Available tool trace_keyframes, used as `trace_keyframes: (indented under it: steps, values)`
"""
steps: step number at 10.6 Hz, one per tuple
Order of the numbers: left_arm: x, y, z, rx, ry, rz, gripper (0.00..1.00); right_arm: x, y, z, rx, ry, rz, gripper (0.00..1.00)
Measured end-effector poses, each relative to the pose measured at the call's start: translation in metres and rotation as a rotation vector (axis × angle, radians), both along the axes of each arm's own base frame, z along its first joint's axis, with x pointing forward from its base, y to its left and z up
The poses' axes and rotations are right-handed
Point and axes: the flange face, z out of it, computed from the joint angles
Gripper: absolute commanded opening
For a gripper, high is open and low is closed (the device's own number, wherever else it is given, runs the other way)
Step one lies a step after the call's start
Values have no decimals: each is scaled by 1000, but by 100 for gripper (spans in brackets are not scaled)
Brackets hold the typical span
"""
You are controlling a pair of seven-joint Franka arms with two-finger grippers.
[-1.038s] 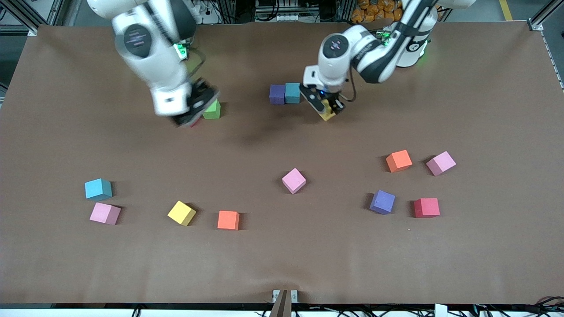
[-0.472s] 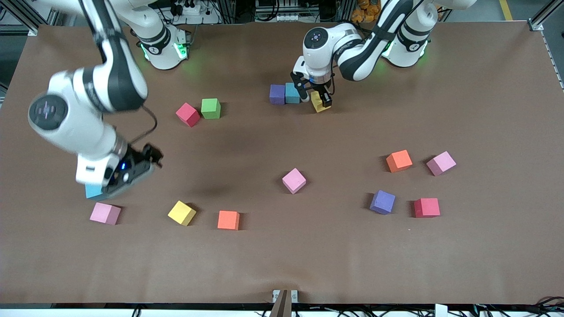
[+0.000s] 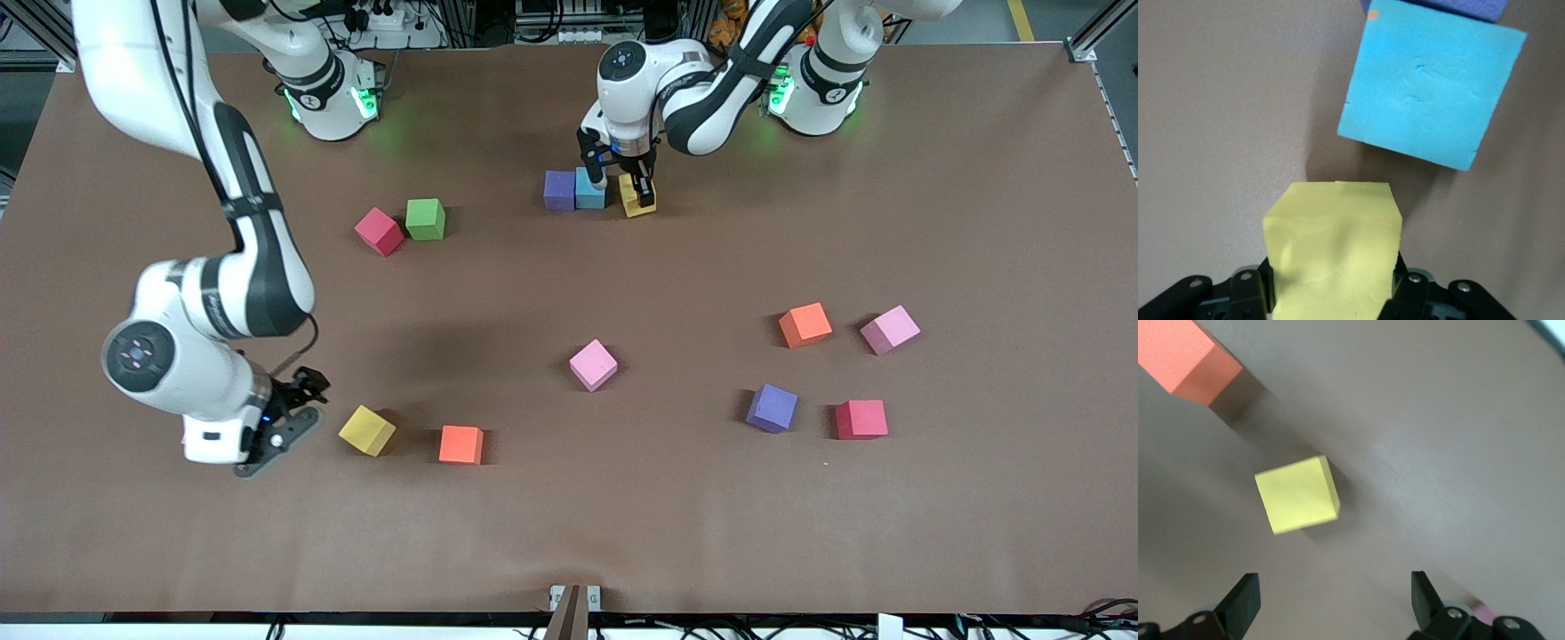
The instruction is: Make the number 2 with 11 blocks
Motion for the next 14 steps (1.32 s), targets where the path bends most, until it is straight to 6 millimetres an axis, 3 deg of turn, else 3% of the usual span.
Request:
trace_keyframes:
  steps: [2,8,14]
  values:
    - [-4,-4,-2,-17,-2,-21,39,1,12,-25,22,13,2,100]
    - [-14,-13,-11,-67,-3,-95,39,3,27,-74,24,7,31,100]
    - [-18,-15,-14,-72,-25,-162,39,0,41,-83,22,4,50,100]
